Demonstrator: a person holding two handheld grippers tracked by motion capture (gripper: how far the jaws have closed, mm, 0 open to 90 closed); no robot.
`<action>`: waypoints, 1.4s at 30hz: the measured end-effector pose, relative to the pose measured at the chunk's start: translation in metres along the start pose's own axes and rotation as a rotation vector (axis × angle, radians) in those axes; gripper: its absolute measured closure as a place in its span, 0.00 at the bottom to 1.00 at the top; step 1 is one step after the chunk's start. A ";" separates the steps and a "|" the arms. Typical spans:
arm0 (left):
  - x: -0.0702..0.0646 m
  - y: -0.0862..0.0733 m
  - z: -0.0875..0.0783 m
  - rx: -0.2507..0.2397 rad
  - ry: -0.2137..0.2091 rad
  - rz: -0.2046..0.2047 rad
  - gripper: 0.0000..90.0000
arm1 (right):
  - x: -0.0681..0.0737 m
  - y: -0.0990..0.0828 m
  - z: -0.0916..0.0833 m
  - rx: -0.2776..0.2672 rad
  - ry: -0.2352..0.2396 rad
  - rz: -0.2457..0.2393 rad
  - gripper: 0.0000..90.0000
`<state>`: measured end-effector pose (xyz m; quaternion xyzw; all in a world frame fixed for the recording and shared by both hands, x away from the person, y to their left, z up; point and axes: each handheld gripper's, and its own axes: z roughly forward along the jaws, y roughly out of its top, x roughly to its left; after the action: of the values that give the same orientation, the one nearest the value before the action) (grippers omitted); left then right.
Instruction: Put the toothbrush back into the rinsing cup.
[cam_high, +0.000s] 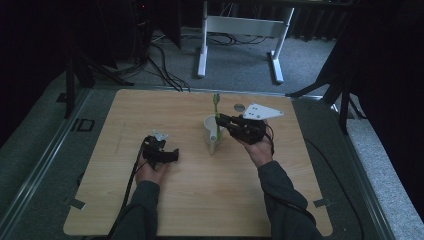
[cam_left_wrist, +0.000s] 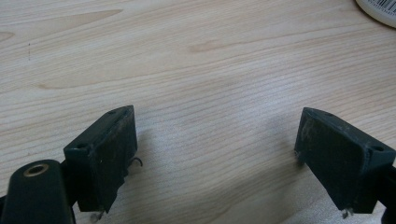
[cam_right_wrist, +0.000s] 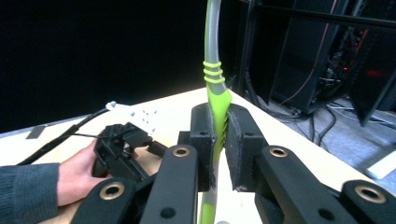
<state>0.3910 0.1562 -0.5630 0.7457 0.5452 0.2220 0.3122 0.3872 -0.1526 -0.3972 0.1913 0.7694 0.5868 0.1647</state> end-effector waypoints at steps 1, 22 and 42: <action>0.000 0.000 0.000 0.000 0.000 0.001 0.15 | 0.000 0.000 0.000 0.000 -0.004 -0.003 0.91; 0.000 0.000 0.000 0.000 0.000 0.000 0.15 | 0.001 0.004 0.007 -0.037 -0.064 0.014 0.91; 0.000 0.000 0.000 0.001 -0.001 0.003 0.15 | 0.002 0.006 0.013 -0.051 -0.103 0.017 0.91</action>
<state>0.3910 0.1564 -0.5630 0.7467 0.5440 0.2220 0.3117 0.3928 -0.1391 -0.3947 0.2235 0.7431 0.5970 0.2036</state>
